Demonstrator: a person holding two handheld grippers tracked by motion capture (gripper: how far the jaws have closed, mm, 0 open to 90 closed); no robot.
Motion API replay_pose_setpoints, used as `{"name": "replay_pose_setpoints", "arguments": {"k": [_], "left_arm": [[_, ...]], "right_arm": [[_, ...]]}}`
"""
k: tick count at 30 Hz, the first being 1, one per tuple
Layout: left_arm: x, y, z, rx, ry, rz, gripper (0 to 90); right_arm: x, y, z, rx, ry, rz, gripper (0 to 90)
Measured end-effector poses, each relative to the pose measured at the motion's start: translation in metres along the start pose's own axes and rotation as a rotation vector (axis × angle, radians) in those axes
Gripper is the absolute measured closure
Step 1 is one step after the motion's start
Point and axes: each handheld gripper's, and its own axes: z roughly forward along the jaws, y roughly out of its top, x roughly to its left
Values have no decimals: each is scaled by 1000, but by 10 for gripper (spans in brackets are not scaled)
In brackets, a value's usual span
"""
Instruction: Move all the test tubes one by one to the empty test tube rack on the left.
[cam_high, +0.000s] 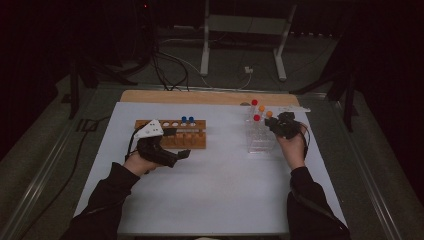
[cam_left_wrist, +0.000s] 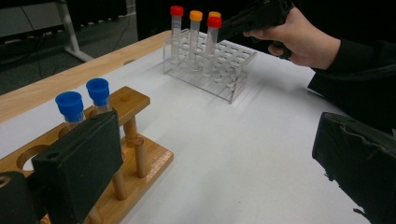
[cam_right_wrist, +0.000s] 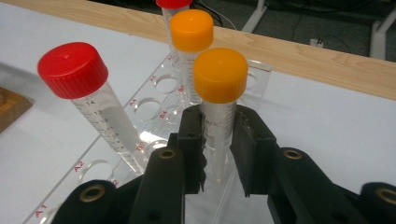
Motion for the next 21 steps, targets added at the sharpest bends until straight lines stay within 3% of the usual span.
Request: {"name": "replay_pose_setpoints", "arguments": {"k": [10, 21], "left_arm": [[0, -1, 1, 5, -7, -4, 26], [-2, 1, 0, 1, -20, -3, 26]], "right_arm": [[3, 14, -16, -21, -16, -37, 744], [9, 28, -51, -90, -26, -83, 745]]}}
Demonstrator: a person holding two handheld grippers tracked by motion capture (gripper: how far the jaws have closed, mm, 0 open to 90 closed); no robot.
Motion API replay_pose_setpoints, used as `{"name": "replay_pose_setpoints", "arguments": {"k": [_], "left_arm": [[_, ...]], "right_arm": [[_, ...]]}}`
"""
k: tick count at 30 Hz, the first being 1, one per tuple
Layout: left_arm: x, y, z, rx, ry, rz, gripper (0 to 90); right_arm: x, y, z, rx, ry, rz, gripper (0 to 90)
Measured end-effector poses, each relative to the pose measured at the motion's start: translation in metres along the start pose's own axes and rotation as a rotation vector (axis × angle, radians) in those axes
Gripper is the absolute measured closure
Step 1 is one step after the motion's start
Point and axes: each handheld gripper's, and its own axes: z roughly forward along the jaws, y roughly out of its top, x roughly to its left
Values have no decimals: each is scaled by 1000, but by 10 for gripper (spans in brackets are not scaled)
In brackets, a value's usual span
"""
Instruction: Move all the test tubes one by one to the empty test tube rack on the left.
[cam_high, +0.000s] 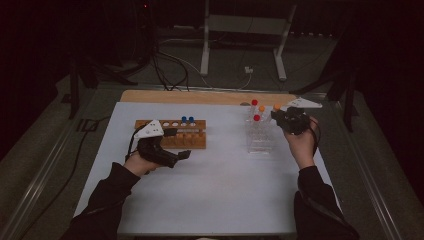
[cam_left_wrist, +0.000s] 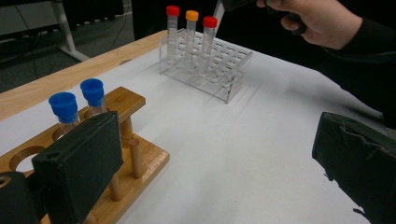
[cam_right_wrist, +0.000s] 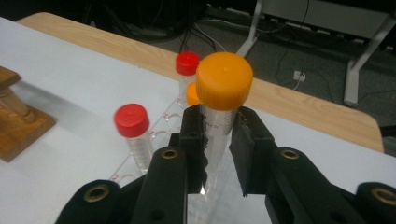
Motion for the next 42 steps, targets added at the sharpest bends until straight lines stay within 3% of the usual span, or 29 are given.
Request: {"name": "replay_pose_setpoints", "arguments": {"k": [8, 10, 19, 42], "left_arm": [[-2, 2, 1, 6, -11, 0, 26], [-3, 2, 1, 5, -12, 2, 26], [-3, 3, -1, 8, -4, 6, 26], [-18, 15, 13, 8, -60, 22, 59]], "right_arm": [[13, -3, -25, -25, 46, -14, 745], [18, -5, -30, -29, 77, -3, 745], [50, -16, -39, -17, 155, -58, 745], [120, -21, -33, 7, 358, -174, 744]]}}
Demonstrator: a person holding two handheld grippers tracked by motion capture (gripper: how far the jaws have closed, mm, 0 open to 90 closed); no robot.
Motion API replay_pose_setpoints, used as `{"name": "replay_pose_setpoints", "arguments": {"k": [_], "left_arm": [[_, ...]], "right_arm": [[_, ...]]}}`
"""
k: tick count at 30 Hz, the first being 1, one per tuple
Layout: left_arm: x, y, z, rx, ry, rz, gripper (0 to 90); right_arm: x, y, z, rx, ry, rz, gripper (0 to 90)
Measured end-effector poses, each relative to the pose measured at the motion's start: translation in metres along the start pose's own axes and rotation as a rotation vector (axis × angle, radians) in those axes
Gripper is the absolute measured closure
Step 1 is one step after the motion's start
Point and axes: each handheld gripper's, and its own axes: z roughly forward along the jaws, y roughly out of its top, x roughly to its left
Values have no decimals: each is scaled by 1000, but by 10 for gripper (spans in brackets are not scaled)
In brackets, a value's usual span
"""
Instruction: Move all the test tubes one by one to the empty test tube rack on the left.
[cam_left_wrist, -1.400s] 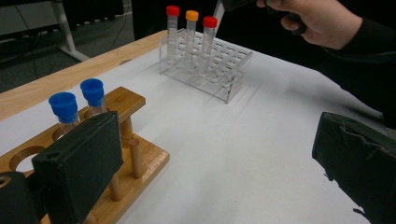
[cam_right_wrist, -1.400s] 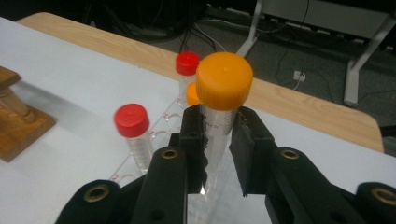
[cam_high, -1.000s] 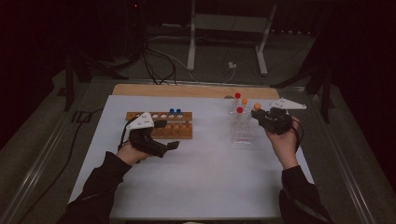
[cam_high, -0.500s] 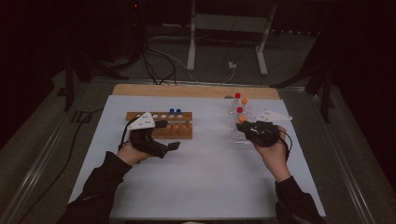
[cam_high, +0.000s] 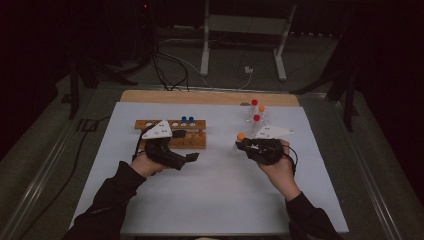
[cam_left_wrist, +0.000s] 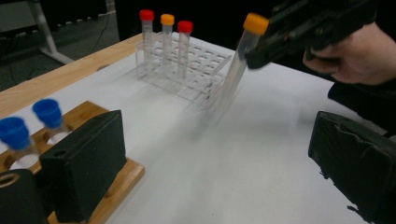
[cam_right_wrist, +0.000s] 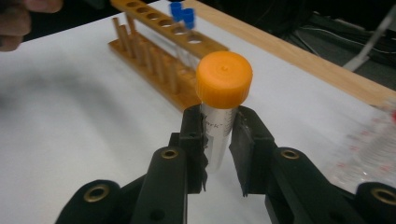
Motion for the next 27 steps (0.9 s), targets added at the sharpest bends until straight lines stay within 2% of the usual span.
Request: {"name": "replay_pose_setpoints", "arguments": {"k": [5, 8, 9, 12, 16, 22, 26, 27], "left_arm": [[-6, 7, 7, -6, -22, 23, 79], [-9, 10, 13, -8, -48, 21, 105], [-10, 11, 15, -8, -55, 24, 142], [-14, 13, 21, -2, -72, 36, 176], [-19, 15, 29, 1, -77, 49, 292], [-25, 18, 41, 16, -96, 68, 428], [-27, 19, 48, 24, -89, 79, 538], [-28, 20, 50, 22, -89, 82, 538]], "right_arm": [[13, 0, 8, 13, 42, -24, 745], [21, 0, 12, 24, 65, -41, 745], [24, 0, 14, 27, 71, -46, 745], [31, 0, 18, 35, 89, -63, 745], [36, 0, 21, 43, 105, -67, 744], [39, 0, 25, 49, 120, -74, 745], [40, 1, 25, 49, 121, -74, 745], [40, 1, 25, 49, 121, -74, 745]]}}
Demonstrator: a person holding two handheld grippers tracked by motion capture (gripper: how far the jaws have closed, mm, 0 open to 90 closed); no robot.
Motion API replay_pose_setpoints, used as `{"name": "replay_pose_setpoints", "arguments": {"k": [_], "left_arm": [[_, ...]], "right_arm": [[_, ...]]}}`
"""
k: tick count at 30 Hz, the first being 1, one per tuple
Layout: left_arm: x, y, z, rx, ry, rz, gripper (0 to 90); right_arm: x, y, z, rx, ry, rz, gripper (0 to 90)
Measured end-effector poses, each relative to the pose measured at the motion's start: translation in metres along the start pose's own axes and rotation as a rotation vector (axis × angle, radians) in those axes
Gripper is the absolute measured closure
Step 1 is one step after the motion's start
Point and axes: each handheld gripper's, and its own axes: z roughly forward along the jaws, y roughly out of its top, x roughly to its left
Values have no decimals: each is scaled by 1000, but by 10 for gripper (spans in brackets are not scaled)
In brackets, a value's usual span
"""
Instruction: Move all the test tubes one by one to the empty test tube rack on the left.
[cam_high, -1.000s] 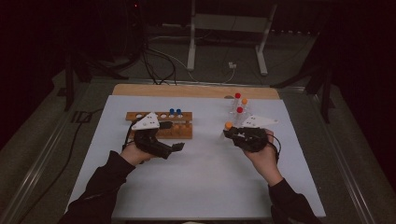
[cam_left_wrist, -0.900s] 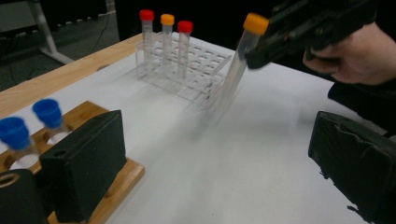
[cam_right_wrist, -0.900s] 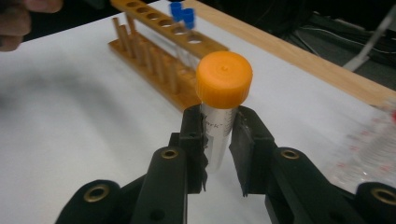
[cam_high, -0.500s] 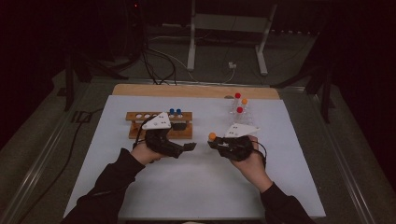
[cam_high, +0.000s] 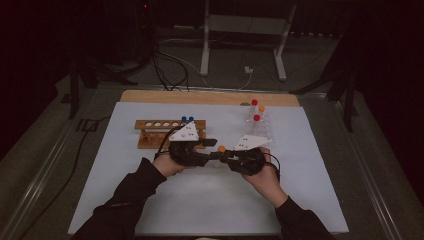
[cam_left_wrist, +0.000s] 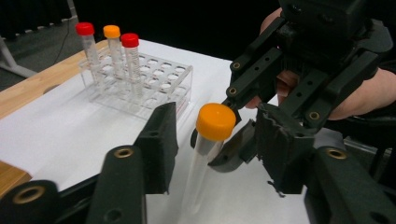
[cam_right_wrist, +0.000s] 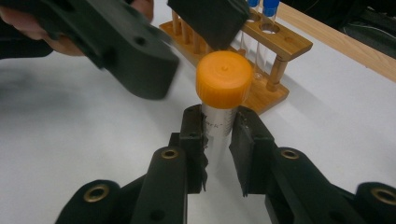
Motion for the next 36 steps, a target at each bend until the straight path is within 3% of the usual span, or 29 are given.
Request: {"name": "replay_pose_setpoints", "arguments": {"k": [9, 15, 19, 25, 36], "left_arm": [[-1, 1, 9, 18, 7, 25, 693], [2, 2, 3, 5, 19, 25, 710], [8, 7, -10, -13, 49, 18, 714], [23, 16, -36, -35, 137, 13, 714], [52, 27, -71, -58, 267, -8, 715]], "right_arm": [[0, 0, 0, -5, 1, 4, 744], [0, 0, -1, -15, -1, 6, 724], [1, 0, -4, -26, -23, 12, 624], [-3, 0, -10, -68, -28, 37, 500], [-5, 4, -17, -106, -55, 77, 147]]}}
